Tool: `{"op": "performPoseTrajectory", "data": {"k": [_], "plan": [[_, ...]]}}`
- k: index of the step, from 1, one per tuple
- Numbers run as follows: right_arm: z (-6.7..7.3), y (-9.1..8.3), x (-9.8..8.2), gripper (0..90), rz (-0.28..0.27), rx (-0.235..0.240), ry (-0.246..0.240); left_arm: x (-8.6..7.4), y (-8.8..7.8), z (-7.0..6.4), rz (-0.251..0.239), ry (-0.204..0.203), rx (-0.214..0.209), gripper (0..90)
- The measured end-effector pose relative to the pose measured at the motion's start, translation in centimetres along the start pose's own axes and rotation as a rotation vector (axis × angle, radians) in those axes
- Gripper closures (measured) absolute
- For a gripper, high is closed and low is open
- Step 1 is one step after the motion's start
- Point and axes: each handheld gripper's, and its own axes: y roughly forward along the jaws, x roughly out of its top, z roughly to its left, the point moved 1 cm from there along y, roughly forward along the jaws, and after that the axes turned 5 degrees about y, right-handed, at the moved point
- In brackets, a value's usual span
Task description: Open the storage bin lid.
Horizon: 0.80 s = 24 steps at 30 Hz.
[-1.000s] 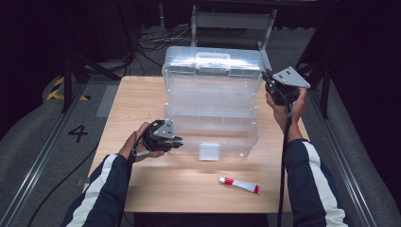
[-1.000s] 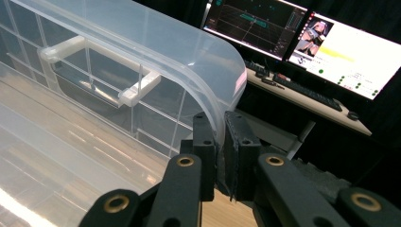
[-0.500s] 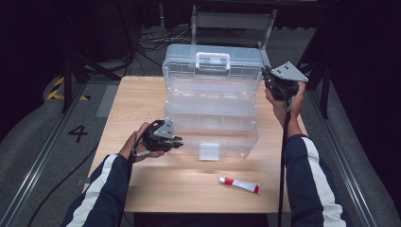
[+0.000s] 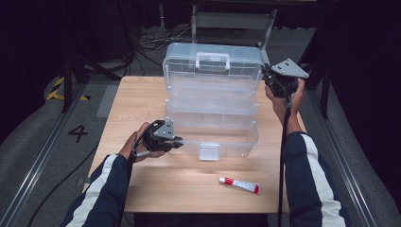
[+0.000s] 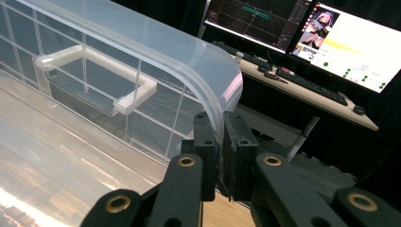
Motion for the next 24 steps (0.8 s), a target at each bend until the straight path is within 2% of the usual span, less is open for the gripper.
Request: {"op": "performPoseTrajectory", "data": {"k": [14, 24], "plan": [[-0.7, 1.1, 0.5, 85.3, 0.031, 0.023, 0.015, 0.1, 0.1, 0.0, 0.004, 0.001, -0.003, 78.2], [-1.4, 2.2, 0.8, 85.3, 0.052, 0.044, 0.038, 0.3, 0.1, 0.0, 0.024, 0.012, -0.005, 78.8]]}}
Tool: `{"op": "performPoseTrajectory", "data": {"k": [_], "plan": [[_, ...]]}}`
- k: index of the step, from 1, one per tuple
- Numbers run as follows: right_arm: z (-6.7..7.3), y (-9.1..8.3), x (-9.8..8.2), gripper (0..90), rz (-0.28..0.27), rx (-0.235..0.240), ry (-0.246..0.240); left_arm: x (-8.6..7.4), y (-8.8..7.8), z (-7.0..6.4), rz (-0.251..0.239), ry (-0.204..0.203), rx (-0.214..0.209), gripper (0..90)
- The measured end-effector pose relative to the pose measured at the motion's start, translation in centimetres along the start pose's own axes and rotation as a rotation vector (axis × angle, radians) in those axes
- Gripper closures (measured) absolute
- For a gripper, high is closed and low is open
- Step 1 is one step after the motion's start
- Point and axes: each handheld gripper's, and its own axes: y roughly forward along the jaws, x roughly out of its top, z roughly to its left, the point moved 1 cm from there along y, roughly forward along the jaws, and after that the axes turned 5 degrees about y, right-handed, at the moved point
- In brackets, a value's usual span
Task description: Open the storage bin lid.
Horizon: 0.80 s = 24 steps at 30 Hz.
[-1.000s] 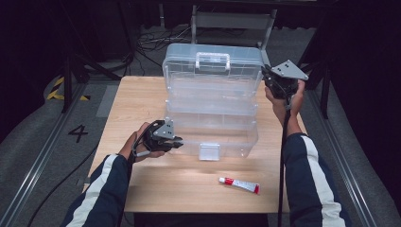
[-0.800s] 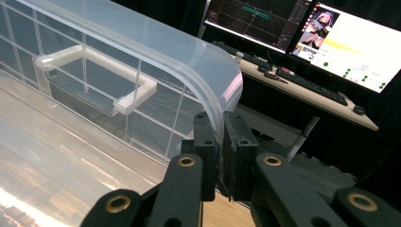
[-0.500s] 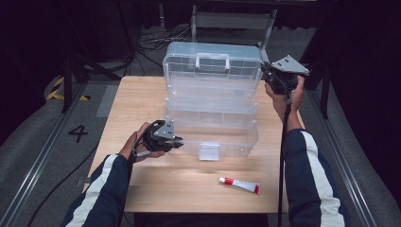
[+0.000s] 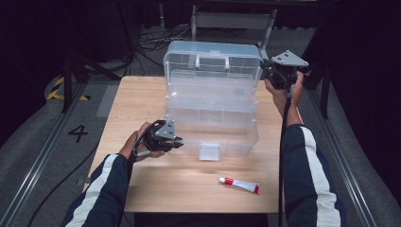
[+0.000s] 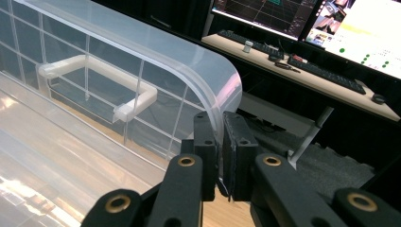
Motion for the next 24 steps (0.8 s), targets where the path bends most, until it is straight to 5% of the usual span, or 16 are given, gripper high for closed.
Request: {"op": "performPoseTrajectory", "data": {"k": [24], "plan": [[-1.3, 2.6, 0.9, 84.8, 0.074, 0.026, 0.021, 0.4, 0.0, 0.2, 0.046, 0.010, -0.015, 79.9]]}}
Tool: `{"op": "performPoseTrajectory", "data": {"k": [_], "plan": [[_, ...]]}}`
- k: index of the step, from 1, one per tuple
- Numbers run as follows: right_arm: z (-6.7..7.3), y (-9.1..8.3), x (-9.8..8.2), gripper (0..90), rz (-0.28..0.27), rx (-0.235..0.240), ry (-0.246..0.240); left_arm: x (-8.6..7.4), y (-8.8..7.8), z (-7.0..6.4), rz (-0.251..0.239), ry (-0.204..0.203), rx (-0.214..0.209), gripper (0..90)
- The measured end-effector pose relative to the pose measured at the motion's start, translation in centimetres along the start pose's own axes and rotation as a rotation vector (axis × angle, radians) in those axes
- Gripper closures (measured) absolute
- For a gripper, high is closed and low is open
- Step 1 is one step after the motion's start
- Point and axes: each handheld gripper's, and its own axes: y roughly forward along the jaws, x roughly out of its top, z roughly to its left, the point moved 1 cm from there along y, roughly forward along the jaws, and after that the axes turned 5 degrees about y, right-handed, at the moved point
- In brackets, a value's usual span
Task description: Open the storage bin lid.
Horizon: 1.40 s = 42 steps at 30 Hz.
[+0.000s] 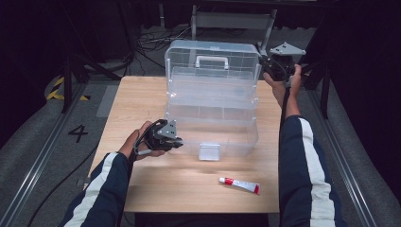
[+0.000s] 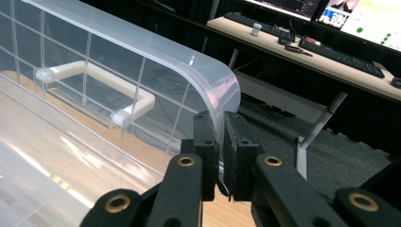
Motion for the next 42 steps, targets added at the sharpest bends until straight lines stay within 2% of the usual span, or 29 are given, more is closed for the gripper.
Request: {"op": "performPoseTrajectory", "data": {"k": [11, 15, 18, 34, 36, 42], "plan": [[-0.4, 1.5, 0.1, 84.8, 0.011, -0.005, 0.017, 0.0, 0.0, 0.0, -0.001, -0.001, -0.001, 79.9], [-0.9, 2.4, 0.0, 85.1, 0.015, 0.010, 0.053, 0.0, 0.0, 0.0, 0.000, -0.001, -0.001, 79.9], [-0.8, 2.9, 0.2, 84.9, 0.027, -0.003, 0.033, 0.0, 0.0, 0.0, -0.001, -0.002, -0.001, 79.9], [-1.4, 4.9, 0.1, 84.7, 0.068, -0.011, 0.032, -0.1, 0.0, -0.1, -0.005, -0.005, 0.008, 79.7], [-1.4, 5.2, 0.2, 84.4, 0.079, -0.012, 0.014, 0.0, 0.0, -0.1, -0.003, -0.002, 0.006, 79.8], [-1.5, 5.8, 0.3, 84.1, 0.100, -0.015, 0.003, 0.0, 0.0, -0.1, 0.002, 0.000, 0.003, 79.8]]}}
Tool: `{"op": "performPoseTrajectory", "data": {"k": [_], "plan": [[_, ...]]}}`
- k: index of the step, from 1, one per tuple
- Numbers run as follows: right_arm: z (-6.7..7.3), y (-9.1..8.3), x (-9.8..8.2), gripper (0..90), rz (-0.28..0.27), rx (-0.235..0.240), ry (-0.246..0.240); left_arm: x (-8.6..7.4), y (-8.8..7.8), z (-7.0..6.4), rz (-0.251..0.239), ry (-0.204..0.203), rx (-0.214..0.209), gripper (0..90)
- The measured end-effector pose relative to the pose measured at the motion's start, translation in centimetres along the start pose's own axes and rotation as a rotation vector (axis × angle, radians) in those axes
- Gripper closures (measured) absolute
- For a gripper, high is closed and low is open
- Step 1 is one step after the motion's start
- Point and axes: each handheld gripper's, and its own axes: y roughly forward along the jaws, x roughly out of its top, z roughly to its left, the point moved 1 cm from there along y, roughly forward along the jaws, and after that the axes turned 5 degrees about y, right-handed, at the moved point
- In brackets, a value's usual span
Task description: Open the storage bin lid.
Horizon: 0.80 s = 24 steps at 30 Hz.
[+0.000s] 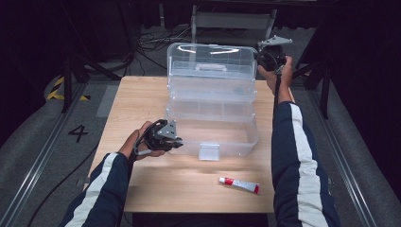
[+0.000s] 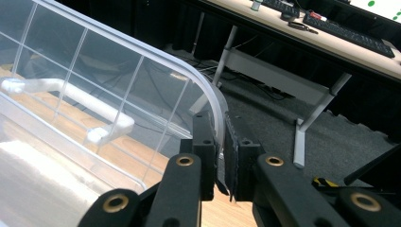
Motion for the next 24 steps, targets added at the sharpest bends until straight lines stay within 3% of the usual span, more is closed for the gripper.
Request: {"op": "performPoseTrajectory", "data": {"k": [24], "plan": [[-0.7, 2.1, -0.1, 83.1, 0.056, 0.022, 0.005, 0.0, 0.0, 0.1, 0.001, 0.009, -0.008, 80.3]]}}
